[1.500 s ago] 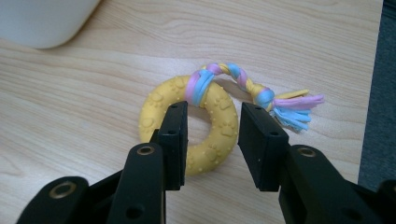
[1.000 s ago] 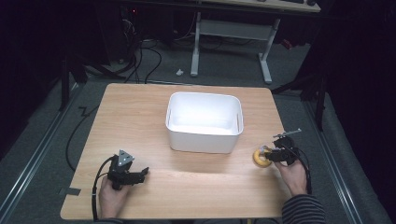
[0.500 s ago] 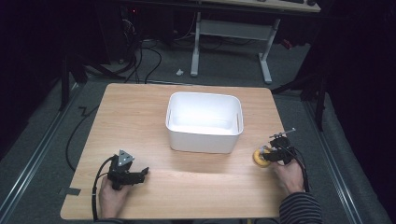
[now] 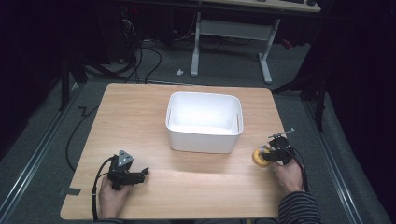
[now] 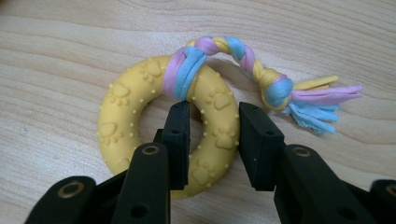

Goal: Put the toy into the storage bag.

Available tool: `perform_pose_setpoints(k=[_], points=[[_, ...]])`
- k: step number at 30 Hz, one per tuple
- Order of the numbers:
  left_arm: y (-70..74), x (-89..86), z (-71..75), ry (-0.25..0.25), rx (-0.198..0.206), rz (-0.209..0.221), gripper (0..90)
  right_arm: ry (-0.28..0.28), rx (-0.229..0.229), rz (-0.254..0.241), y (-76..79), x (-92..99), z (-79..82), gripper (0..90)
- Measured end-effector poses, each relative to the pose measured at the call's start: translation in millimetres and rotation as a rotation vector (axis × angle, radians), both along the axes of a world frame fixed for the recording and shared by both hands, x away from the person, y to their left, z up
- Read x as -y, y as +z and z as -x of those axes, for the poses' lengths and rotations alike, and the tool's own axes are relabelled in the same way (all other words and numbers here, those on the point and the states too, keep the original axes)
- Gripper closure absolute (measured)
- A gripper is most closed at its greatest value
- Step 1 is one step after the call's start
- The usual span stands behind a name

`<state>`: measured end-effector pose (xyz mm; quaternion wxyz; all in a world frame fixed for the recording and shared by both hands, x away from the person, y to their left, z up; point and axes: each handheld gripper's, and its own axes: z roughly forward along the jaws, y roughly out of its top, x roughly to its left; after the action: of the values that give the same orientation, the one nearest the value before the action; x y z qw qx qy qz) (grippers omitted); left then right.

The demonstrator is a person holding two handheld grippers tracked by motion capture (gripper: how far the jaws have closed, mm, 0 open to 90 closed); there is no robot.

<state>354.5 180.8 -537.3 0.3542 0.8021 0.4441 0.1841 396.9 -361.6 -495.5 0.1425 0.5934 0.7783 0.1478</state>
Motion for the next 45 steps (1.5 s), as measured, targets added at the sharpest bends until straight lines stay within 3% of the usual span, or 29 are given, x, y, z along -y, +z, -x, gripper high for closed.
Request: perform_pose_setpoints(k=[32, 45], points=[[0.0, 0.0, 0.0, 0.000, 0.000, 0.000, 15.8, 0.014, 0.103, -0.071, 35.9, 4.4, 17.9, 66.6], [0.0, -0.1, 0.0, 0.000, 0.000, 0.001, 15.9, 0.040, 0.132, -0.064, 51.2, -1.6, 20.2, 66.6]])
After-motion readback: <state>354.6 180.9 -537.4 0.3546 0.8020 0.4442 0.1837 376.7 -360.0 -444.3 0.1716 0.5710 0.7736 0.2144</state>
